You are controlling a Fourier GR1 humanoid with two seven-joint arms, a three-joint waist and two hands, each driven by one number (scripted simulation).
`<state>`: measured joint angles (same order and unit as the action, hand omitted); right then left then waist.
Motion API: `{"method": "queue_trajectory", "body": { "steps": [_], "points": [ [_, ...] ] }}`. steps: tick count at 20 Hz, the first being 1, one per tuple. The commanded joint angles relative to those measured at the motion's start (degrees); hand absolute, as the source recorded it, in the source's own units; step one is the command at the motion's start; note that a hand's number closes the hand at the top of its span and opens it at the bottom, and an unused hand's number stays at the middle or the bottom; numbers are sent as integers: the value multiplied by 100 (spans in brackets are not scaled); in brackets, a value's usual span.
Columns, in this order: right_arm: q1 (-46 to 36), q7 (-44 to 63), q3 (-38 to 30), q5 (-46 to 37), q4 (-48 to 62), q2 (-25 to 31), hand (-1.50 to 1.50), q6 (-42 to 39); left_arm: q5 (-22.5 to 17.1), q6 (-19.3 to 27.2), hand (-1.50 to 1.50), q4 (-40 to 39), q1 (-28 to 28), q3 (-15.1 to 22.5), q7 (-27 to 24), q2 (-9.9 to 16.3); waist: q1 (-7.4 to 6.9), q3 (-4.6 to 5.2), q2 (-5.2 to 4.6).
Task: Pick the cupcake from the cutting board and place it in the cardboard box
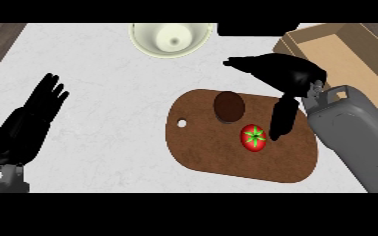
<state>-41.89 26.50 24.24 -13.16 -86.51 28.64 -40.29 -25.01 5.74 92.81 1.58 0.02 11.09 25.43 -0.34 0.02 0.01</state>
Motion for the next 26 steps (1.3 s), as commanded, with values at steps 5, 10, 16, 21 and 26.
{"method": "queue_trajectory", "body": {
  "steps": [5,10,16,21,26],
  "points": [
    [397,-331,-350,-580,-119,-459,-150,-225,199,-161,0,503,-333,-178,255,-153,-10,-3,4],
    [591,-831,-329,-1191,-138,-539,-150,-29,161,-524,0,186,-423,-465,42,-176,2,-1,3],
    [8,-623,-492,-1540,220,-902,-150,-528,613,-194,0,20,57,-172,197,-664,10,-1,0],
    [267,-500,-264,-2100,324,-1431,-150,-272,466,-551,0,23,139,-642,288,-381,4,-1,1],
    [134,-746,-512,-2347,562,-1319,-150,-616,606,-652,0,369,-210,-648,370,-476,-12,-1,1]
  ]
}}
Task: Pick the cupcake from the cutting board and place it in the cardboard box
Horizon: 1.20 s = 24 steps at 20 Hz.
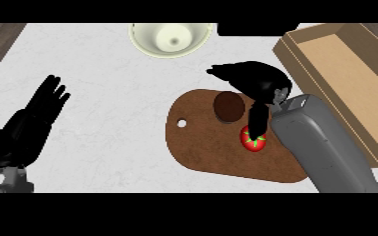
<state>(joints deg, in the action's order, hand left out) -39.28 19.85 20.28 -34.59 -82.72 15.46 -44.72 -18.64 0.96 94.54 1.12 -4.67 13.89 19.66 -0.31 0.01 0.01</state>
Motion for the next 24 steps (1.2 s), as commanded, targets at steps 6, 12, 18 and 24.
{"method": "queue_trajectory", "body": {
  "steps": [6,12,18,24],
  "points": [
    [83,-164,-15,-753,231,-243,-150,-14,70,-304,0,-524,294,-220,-111,-196,17,0,-4],
    [-24,-527,-176,-1099,794,-437,-150,128,111,-371,0,-205,109,-374,100,-221,-4,0,-4],
    [130,-495,-166,-1360,664,-571,-150,-94,429,-379,0,-404,212,-252,-202,-478,16,0,-2],
    [115,-1066,-165,-1793,1419,-574,-150,348,476,-245,0,-20,216,-390,239,-475,-3,-1,-6]
  ]
}}
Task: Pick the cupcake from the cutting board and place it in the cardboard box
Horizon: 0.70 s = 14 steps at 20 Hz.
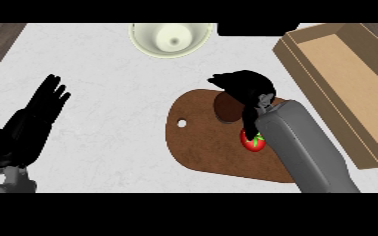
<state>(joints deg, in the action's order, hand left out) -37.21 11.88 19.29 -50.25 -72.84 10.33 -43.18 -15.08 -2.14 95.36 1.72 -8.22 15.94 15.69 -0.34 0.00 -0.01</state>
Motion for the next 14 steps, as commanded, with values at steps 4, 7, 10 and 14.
{"method": "queue_trajectory", "body": {
  "steps": [4,7,10,14],
  "points": [
    [1,-464,-136,-441,536,-18,-150,359,218,-83,0,-410,101,-3,-272,-231,8,0,-5],
    [313,-465,-31,-513,109,-24,-150,251,-219,-220,0,125,124,-378,327,83,16,-1,8],
    [-164,-898,-121,-759,1084,-223,150,941,50,-372,0,-558,266,-256,-222,-45,-5,0,-11],
    [-183,-1284,-149,-761,856,-146,150,871,116,-72,0,367,-35,-159,291,-174,-17,-2,2]
  ]
}}
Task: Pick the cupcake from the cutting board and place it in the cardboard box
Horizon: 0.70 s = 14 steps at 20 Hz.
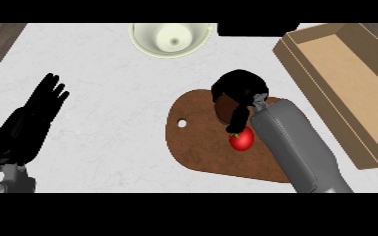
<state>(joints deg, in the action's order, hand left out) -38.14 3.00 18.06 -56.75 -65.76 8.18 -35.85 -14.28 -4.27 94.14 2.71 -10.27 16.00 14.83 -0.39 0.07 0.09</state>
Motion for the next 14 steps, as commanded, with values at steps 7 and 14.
{"method": "queue_trajectory", "body": {
  "steps": [7,14],
  "points": [
    [449,-526,-52,-379,-395,25,150,265,33,-114,0,16,-80,-147,-22,-110,22,-6,-5],
    [-140,1770,-2204,2,691,10,150,660,39,-25,0,152,-49,-174,77,-27,82,-11,-11]
  ]
}}
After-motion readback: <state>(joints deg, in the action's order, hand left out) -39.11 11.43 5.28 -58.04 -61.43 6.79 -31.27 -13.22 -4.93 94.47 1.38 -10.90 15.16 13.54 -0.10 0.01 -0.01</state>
